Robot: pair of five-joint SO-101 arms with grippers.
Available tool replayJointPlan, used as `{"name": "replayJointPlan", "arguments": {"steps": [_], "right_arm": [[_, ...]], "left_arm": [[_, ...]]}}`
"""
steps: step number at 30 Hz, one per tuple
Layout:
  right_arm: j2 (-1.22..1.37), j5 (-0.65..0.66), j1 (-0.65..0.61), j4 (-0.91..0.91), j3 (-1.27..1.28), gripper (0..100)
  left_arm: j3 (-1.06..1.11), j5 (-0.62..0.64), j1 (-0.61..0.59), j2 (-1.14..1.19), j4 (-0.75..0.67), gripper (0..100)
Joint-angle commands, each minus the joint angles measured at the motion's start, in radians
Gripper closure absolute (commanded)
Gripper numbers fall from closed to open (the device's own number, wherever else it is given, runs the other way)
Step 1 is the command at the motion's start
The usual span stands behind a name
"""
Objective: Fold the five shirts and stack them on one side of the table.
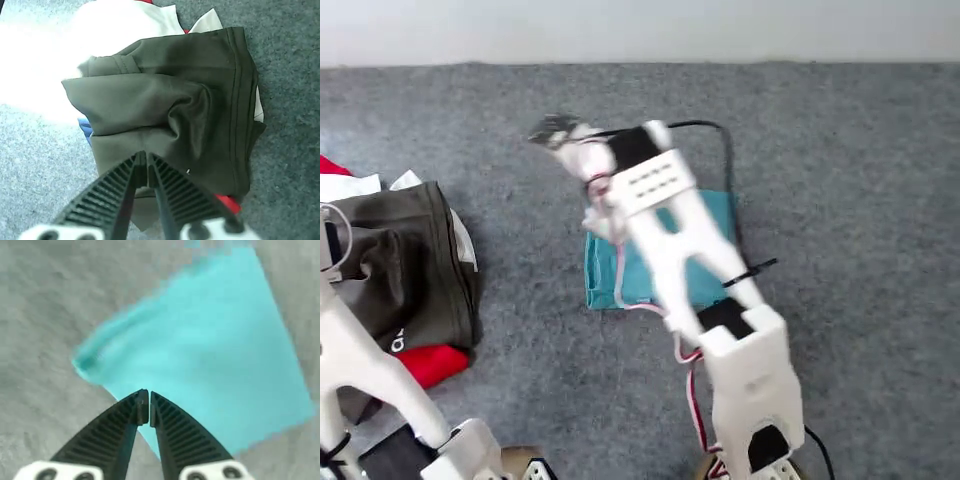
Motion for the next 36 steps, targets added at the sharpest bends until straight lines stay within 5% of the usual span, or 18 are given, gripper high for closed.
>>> {"name": "replayJointPlan", "arguments": {"steps": [1, 8, 21, 36], "right_arm": [[-0.099, -0.011, 0.133, 0.044, 0.118, 99.0], [-0.07, -0.006, 0.179, 0.018, 0.163, 99.0], [0.064, -0.012, -0.096, -0.028, 0.124, 99.0], [-0.199, -0.098, 0.082, 0.045, 0.367, 99.0]], "left_arm": [[-0.002, 0.008, -0.002, -0.072, 0.017, 98], [0.012, 0.008, -0.002, -0.173, 0.017, 98], [0.148, 0.008, -0.003, -0.301, 0.015, 98], [0.202, 0.009, 0.002, -0.45, 0.017, 98]]}}
